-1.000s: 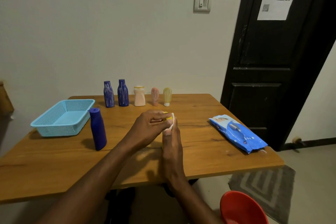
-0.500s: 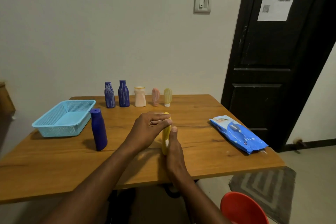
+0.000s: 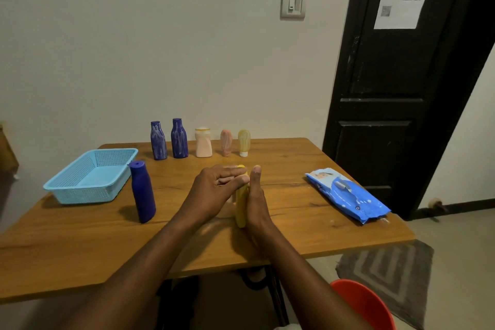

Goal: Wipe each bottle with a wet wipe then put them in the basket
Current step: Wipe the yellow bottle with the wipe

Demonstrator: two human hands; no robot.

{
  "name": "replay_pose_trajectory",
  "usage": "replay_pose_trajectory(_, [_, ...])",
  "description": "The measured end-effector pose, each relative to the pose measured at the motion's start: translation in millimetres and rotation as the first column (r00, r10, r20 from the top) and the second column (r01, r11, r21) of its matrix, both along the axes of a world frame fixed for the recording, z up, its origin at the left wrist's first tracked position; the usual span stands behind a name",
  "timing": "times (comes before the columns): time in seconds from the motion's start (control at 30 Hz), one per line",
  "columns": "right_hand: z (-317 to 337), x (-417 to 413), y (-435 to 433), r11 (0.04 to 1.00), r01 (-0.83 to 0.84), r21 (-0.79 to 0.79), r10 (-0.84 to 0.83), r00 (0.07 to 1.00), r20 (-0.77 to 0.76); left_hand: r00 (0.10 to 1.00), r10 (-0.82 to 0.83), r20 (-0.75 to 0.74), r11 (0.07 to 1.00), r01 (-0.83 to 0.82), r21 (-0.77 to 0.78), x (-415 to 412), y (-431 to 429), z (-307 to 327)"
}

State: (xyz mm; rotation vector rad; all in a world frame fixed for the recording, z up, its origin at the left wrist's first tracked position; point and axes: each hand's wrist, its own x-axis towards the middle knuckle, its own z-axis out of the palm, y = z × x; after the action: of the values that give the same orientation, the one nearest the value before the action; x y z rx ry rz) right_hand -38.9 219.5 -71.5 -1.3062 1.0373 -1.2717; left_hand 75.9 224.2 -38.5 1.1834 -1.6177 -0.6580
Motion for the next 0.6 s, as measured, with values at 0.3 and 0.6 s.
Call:
replay_pose_trajectory(0.3, [-31.2,-10.7,32.5,0.993,-0.01,0.118,0.034,0.978,-0.207,1.0,0.02,-0.021,0.999,-0.02,-0.029,-5.1,5.6,-0.6])
replay_pose_trajectory(0.6, [-25.5,8.0,40.0,0.995,0.033,0.095,-0.031,0.999,-0.026,1.0,0.001,-0.028,1.0,-0.001,-0.013,-3.7,5.1,0.1])
